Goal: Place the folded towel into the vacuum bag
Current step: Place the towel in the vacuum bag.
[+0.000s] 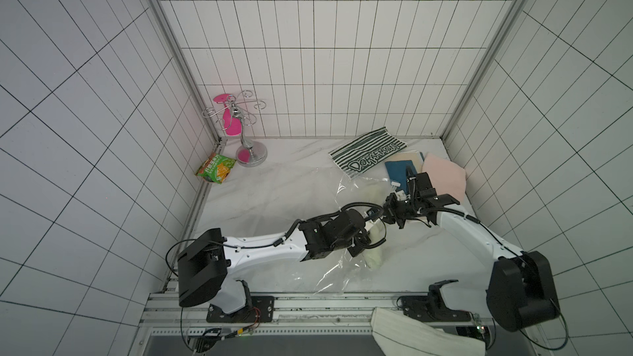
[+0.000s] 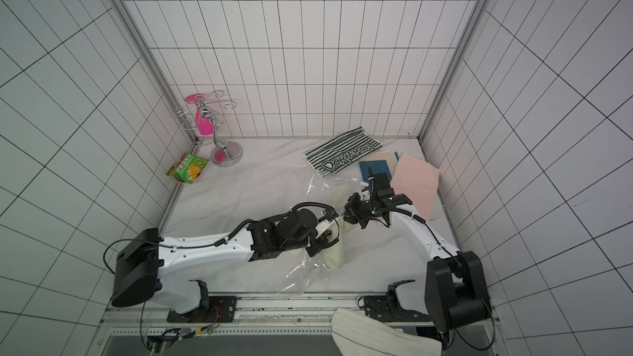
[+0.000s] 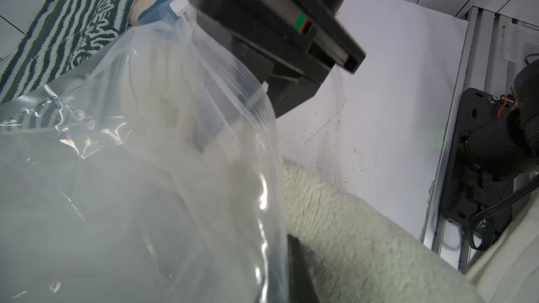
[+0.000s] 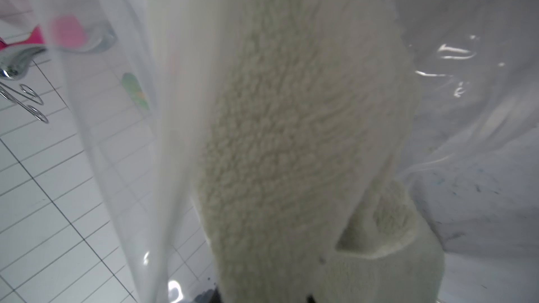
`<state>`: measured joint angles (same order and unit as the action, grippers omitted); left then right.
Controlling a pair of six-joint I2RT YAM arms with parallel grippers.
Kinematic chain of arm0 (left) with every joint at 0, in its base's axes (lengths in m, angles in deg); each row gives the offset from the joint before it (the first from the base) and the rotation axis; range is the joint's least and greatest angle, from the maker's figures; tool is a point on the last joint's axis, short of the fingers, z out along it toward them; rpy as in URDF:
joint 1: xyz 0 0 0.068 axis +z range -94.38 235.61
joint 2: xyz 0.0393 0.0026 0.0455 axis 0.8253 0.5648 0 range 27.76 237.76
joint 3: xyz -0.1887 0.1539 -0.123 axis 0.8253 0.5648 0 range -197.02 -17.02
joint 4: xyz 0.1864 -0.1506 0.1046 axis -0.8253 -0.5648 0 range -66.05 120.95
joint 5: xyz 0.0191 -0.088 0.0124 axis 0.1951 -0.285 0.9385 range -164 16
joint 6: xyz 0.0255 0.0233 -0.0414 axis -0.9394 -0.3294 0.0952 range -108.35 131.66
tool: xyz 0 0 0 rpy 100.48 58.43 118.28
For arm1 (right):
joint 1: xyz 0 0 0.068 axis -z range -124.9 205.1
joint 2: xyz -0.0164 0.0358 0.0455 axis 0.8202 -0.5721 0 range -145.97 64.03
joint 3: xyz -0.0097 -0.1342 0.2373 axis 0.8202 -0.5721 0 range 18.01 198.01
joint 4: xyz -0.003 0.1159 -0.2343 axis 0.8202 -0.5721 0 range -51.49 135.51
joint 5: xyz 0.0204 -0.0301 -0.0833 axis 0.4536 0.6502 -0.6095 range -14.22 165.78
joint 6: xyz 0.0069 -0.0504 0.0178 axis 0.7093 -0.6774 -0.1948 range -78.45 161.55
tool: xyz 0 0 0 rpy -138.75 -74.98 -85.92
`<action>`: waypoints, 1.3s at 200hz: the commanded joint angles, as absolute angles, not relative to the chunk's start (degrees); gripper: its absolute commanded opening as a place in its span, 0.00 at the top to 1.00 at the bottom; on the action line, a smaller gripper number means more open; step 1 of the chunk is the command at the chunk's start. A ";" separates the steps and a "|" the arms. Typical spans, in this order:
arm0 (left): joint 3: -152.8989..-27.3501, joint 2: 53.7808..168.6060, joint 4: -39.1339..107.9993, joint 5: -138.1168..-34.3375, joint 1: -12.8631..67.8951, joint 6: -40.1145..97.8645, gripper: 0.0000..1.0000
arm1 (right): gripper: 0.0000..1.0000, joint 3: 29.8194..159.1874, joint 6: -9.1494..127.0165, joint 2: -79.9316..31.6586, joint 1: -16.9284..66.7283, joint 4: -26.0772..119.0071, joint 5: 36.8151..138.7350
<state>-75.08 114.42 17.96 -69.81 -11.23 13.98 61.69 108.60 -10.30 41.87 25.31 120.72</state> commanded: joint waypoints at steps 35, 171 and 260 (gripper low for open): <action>-73.07 112.59 20.29 -73.18 -11.95 15.35 1.00 | 1.00 63.82 127.12 -9.30 39.58 35.90 102.93; -68.38 106.94 18.62 -77.51 -3.53 20.80 1.00 | 0.01 77.09 95.32 -26.22 35.11 17.15 98.86; -69.67 108.49 22.11 -77.31 -2.70 24.30 1.00 | 0.72 66.98 82.73 -4.26 29.86 5.64 93.44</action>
<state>-67.72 108.03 19.55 -75.82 -3.13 22.03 74.11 84.18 -8.11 33.98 6.49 95.17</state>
